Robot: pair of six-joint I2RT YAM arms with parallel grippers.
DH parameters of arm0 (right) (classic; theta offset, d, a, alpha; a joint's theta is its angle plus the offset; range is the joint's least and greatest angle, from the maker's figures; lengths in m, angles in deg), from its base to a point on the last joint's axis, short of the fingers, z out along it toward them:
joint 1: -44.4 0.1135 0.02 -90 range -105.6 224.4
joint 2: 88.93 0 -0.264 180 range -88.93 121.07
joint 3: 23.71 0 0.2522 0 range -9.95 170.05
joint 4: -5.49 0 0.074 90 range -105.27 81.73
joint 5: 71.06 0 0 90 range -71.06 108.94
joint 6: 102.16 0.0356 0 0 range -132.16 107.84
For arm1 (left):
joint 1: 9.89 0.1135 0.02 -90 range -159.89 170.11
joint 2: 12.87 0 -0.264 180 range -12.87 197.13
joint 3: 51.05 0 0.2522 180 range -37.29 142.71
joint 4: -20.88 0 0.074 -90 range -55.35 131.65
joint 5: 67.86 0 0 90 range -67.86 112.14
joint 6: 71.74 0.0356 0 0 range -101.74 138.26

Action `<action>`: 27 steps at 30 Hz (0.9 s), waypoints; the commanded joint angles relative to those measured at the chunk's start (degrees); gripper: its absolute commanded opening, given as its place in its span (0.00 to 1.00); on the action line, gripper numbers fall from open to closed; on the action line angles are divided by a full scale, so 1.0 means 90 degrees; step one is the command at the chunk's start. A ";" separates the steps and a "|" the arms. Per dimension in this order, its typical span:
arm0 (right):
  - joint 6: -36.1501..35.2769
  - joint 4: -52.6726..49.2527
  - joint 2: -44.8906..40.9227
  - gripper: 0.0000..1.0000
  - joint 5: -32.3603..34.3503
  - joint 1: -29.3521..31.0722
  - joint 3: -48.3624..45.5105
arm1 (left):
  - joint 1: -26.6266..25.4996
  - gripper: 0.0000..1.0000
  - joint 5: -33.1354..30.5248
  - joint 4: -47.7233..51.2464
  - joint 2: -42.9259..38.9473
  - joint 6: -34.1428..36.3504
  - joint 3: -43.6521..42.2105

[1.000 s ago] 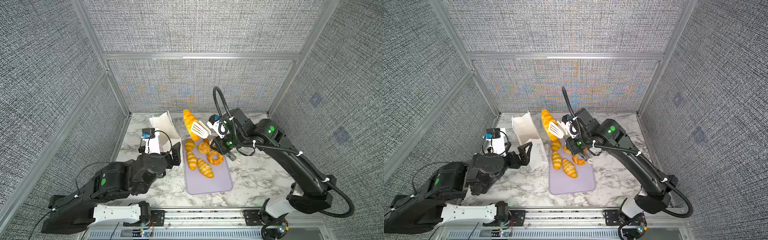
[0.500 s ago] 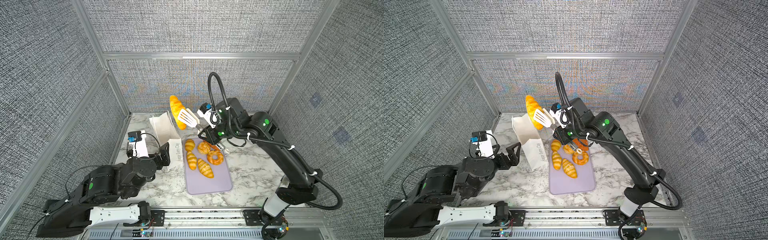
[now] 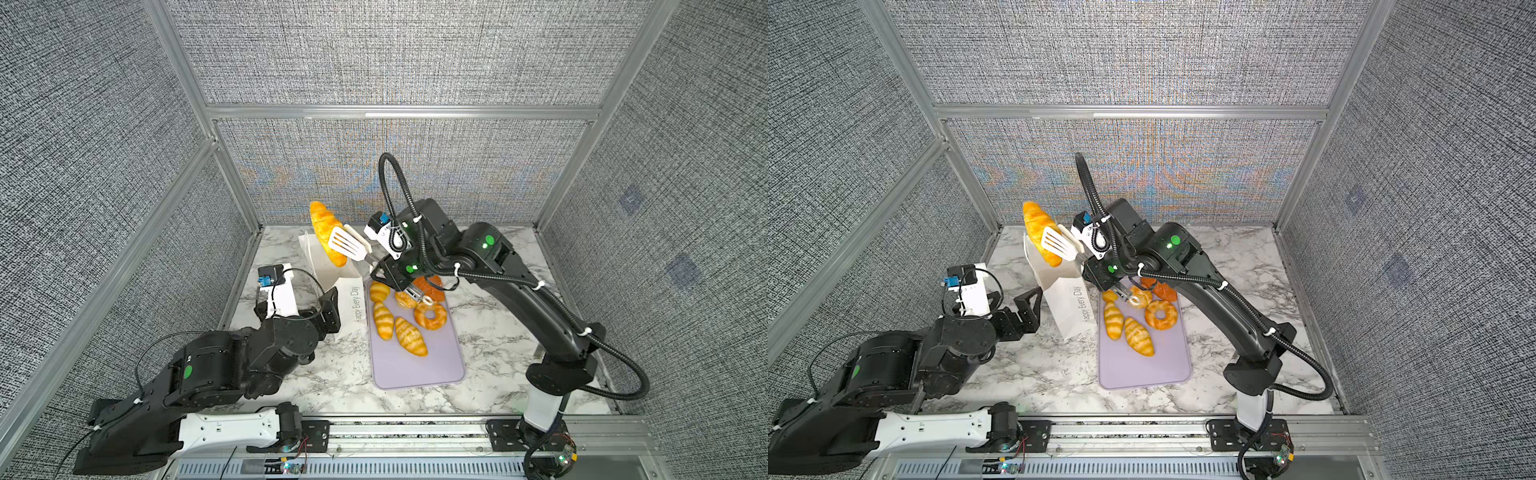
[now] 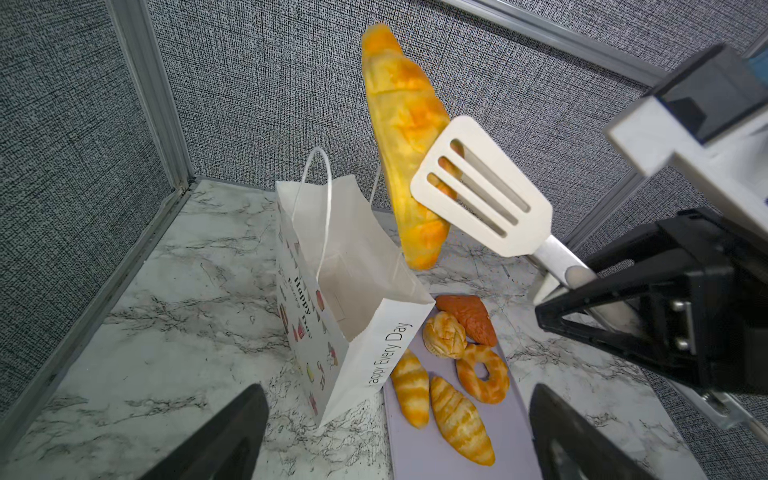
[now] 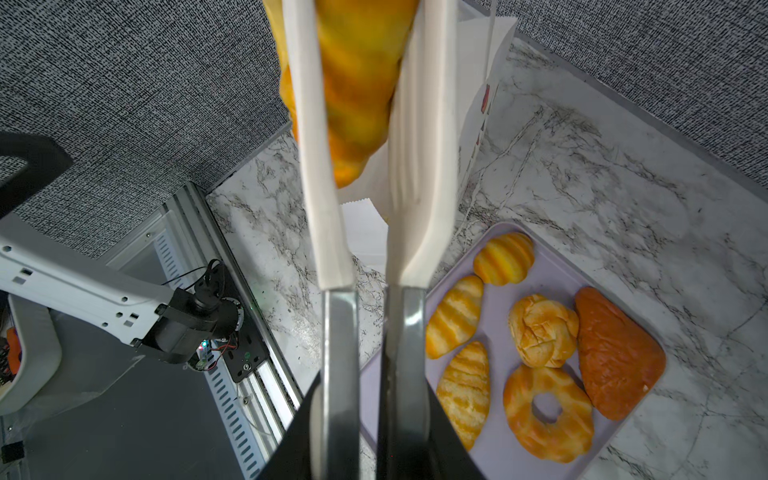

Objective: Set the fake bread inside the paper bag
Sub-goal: 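Lower the croissant into the bag opening with the right gripper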

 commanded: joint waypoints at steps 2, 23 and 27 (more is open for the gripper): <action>0.0018 0.0205 0.0191 0.30 0.0088 0.0006 0.0071 | 0.0033 0.99 -0.0053 0.0017 -0.0059 -0.0072 -0.0051; -0.0021 -0.0430 0.0862 0.33 0.0683 -0.0014 0.0364 | 0.0086 0.99 0.0047 -0.0112 -0.0004 0.0010 -0.0128; -0.0024 -0.0503 0.0889 0.37 0.0742 -0.0022 0.0390 | 0.0095 0.99 0.0104 -0.0128 0.0083 0.0033 -0.0142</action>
